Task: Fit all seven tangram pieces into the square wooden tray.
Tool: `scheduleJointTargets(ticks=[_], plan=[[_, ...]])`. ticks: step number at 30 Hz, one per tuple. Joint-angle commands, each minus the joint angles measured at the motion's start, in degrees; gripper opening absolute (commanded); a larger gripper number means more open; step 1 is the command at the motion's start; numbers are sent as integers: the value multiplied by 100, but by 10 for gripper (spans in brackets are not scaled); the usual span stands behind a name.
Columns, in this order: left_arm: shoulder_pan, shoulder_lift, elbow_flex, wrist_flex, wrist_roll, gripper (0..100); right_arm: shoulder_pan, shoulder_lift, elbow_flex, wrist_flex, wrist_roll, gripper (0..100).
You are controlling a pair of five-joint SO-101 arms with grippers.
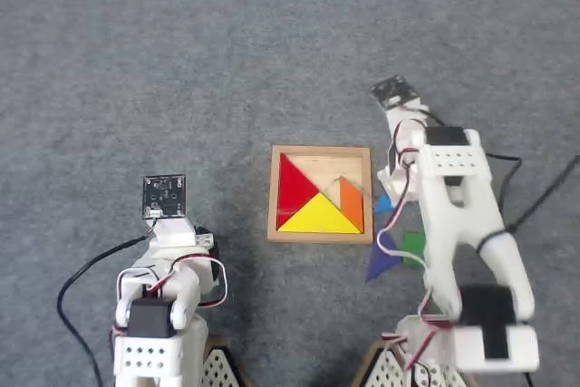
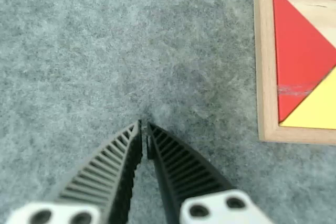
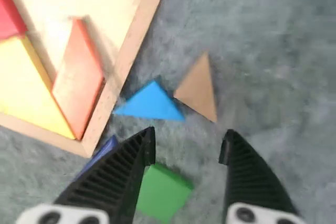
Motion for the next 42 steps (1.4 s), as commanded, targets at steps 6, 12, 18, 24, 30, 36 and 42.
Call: scheduleJointTargets(ticks=[6,12,18,24,30,36,42], plan=[[-35,-114,-66,9,-62,14,13,884,-299,-875,211,222],[-35,-114,-66,9,-62,14,154,1490,-756,-848,176,221],[-35,-114,-66,9,-62,14,171,1754,-888,-910,105,220],[-35,-114,-66,9,-62,14,180,1780,-1073,-884,-158,221],[-35,-114,-66,9,-62,14,295,1780,-1037,-875,-343,221],[-35,-114,-66,9,-62,14,321,1780,-1011,-866,-360,144],[-35,-114,-66,9,-62,14,347,1666,-1037,-848,-571,98]])
